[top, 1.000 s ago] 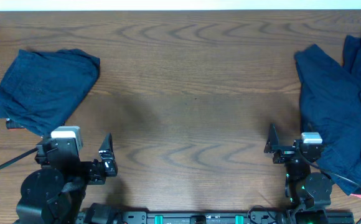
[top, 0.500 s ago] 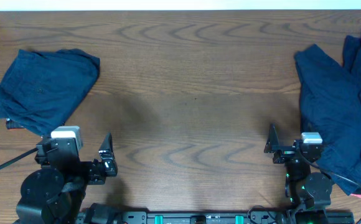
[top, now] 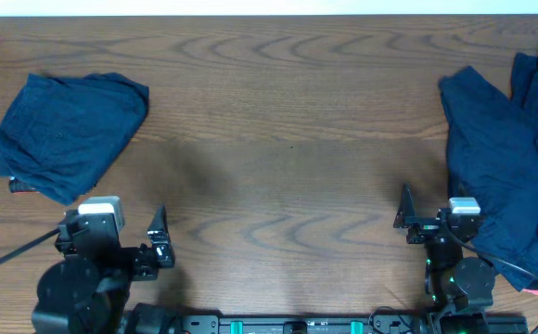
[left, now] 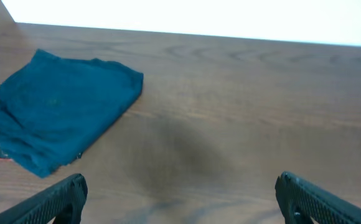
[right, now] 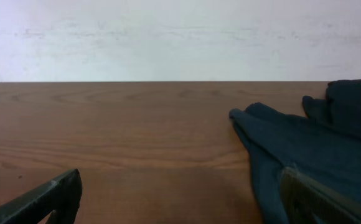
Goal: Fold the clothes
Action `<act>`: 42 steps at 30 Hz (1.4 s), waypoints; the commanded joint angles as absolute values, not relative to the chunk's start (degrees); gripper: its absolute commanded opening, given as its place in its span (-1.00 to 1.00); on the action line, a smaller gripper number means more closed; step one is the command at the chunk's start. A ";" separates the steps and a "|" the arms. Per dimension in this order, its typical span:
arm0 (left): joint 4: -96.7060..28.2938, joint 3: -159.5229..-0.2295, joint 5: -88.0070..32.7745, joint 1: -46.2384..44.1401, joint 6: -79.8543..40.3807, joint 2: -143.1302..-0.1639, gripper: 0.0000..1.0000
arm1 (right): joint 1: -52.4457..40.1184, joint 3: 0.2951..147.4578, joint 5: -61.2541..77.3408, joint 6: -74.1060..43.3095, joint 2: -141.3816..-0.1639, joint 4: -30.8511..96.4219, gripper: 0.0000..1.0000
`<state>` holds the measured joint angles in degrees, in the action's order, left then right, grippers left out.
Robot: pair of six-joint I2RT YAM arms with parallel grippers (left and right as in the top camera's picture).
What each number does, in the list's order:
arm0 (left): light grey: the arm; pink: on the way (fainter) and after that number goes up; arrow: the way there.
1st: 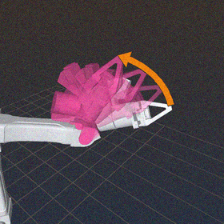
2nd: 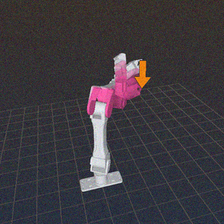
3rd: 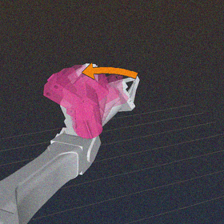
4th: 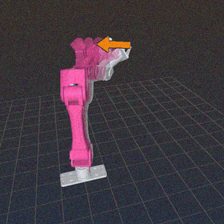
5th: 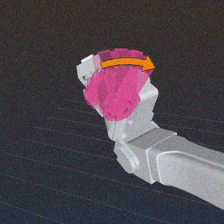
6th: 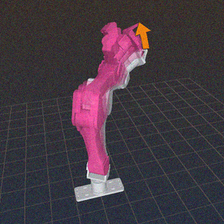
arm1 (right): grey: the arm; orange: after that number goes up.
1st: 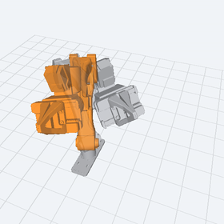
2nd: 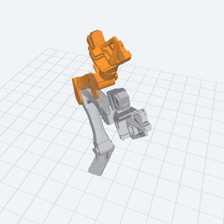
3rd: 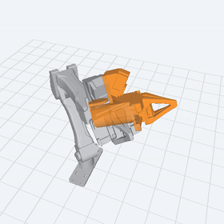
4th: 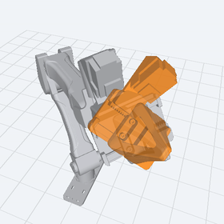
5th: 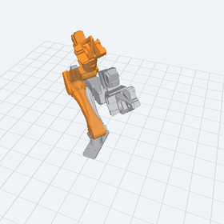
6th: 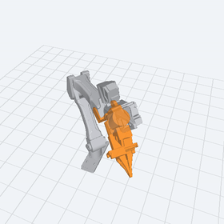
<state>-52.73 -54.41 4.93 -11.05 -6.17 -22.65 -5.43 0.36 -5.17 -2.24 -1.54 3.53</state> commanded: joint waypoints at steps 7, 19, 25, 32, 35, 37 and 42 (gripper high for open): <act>-34.02 -29.58 5.39 -7.70 -8.84 -7.66 0.96 | -4.89 0.32 -5.76 -1.19 -1.52 3.66 0.99; 5.41 -1.91 5.39 -5.06 -11.14 -0.10 0.96 | -4.89 0.32 -5.76 -1.19 -1.52 3.66 0.98; -3.40 -0.27 4.93 -5.06 -11.07 -0.10 0.96 | -4.89 0.32 -5.76 -1.19 -1.52 3.66 0.98; -3.79 -0.27 4.99 -5.06 -11.07 -0.23 0.96 | -4.89 0.32 -5.76 -1.19 -1.52 3.66 0.98; -3.79 -0.27 4.99 -5.04 -11.07 -0.23 0.96 | -4.89 0.32 -5.76 -1.19 -1.52 3.66 0.98; -3.79 -0.27 4.99 -5.06 -11.07 -0.23 0.96 | -4.89 0.32 -5.76 -1.19 -1.52 3.66 0.99; -3.79 -0.27 4.99 -5.04 -11.07 -0.23 0.96 | -4.89 0.32 -5.76 -1.19 -1.52 3.66 0.99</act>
<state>-1.26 -1.21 4.45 -5.34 -10.70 -0.64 -5.43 0.38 -5.17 -2.09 -1.65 3.51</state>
